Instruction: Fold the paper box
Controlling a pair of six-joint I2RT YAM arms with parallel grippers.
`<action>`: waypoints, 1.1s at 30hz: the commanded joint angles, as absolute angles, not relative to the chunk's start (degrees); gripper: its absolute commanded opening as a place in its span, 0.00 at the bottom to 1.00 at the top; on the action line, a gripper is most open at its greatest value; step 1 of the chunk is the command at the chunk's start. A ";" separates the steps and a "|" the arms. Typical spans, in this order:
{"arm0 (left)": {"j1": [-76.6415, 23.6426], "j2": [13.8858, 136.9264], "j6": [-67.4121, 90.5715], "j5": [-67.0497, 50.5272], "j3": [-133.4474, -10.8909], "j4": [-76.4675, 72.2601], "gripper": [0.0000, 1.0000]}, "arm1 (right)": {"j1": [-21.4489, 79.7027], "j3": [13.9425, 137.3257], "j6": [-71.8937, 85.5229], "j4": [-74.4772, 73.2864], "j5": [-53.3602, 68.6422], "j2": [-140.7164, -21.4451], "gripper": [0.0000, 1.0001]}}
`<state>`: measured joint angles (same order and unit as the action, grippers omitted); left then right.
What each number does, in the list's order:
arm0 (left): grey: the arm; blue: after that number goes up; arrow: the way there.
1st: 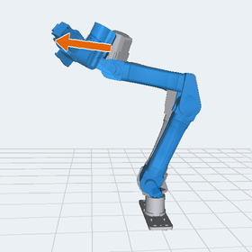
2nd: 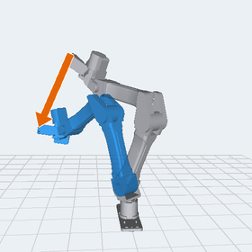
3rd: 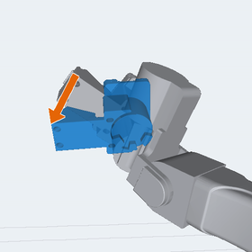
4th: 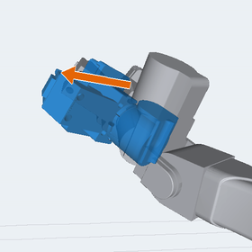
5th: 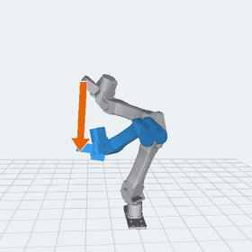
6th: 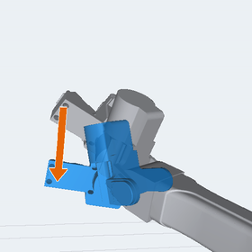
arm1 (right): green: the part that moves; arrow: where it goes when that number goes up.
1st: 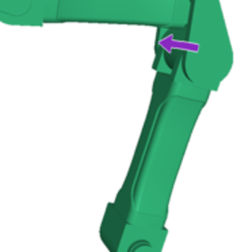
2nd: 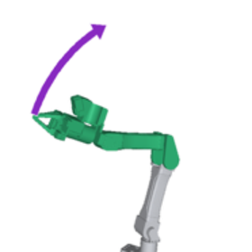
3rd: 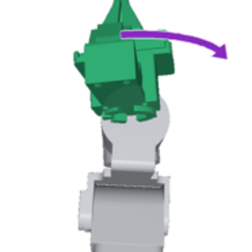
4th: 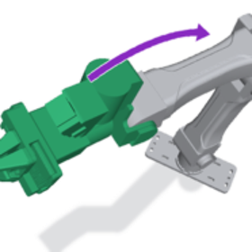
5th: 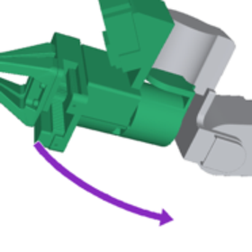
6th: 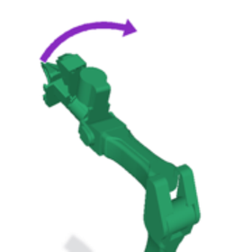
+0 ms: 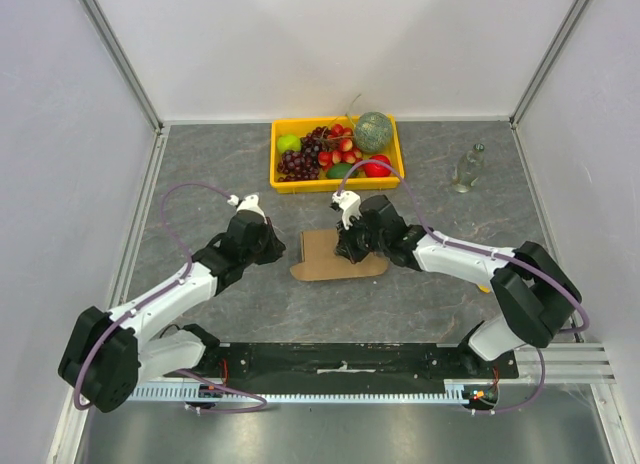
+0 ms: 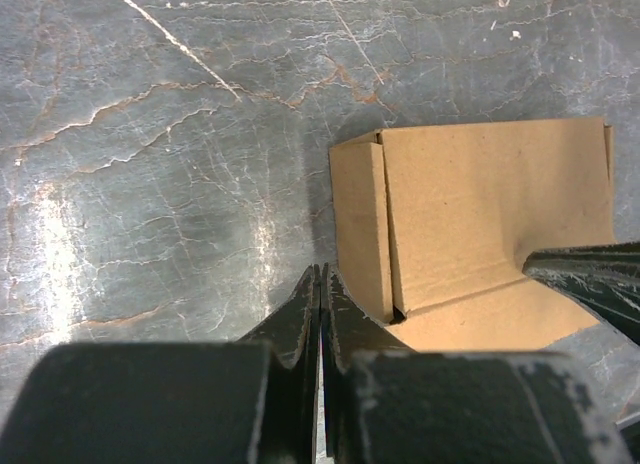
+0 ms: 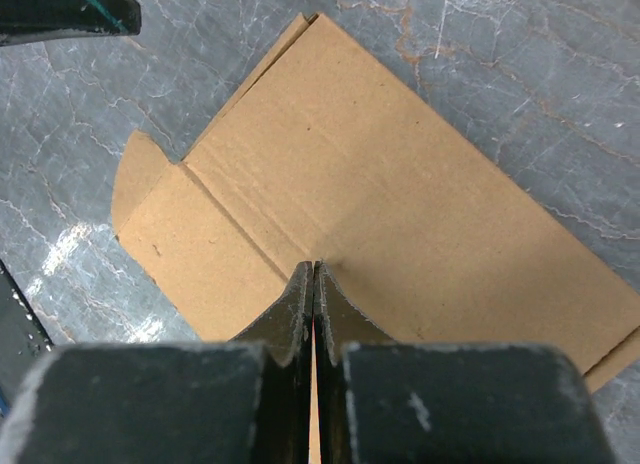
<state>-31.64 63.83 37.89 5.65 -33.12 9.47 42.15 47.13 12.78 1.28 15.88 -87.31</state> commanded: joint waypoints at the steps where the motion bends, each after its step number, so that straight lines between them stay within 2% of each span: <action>1: -31.64 61.18 36.74 3.26 -32.61 8.00 0.02 | 42.28 49.57 11.60 0.35 12.66 -85.79 0.00; 3: -31.64 59.34 36.74 2.20 -32.26 7.74 0.02 | 42.27 48.96 11.95 0.18 9.16 -82.81 0.00; 7: -31.73 55.21 36.48 -2.26 -31.38 7.47 0.08 | 42.19 48.26 14.23 -4.74 -1.47 -76.48 0.09; 9: -31.73 52.66 36.56 -4.21 -30.59 7.82 0.17 | 42.10 45.98 15.64 -5.89 -4.03 -72.44 0.26; 11: -31.73 50.37 37.52 -6.05 -29.36 7.91 0.33 | 41.93 43.69 17.92 -7.46 -5.97 -68.57 0.60; 12: -31.90 49.49 37.96 -7.20 -28.83 7.91 0.38 | 41.75 42.81 19.32 -8.51 -6.76 -66.90 0.71; 14: -32.17 48.61 38.49 -9.04 -27.95 8.00 0.51 | 40.79 40.62 21.78 -10.10 -6.42 -64.35 0.82; 18: -34.62 49.39 39.29 -9.06 -27.60 8.09 0.63 | 38.59 36.48 25.57 -10.28 -3.52 -61.09 0.86; 20: -36.55 50.27 40.34 -7.48 -27.77 8.17 0.66 | 37.36 34.99 26.01 -9.50 -3.08 -60.65 0.87; 26: -43.06 53.08 42.71 -3.43 -27.60 6.07 0.66 | 33.40 30.94 26.46 -3.70 5.61 -61.52 0.87; 33: -45.09 55.98 42.98 -1.50 -27.51 4.66 0.66 | 31.99 28.48 27.33 2.01 14.32 -64.24 0.87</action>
<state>-44.53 55.09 41.12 -3.62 -27.73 7.99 32.38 29.45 26.09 -4.38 7.68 -62.94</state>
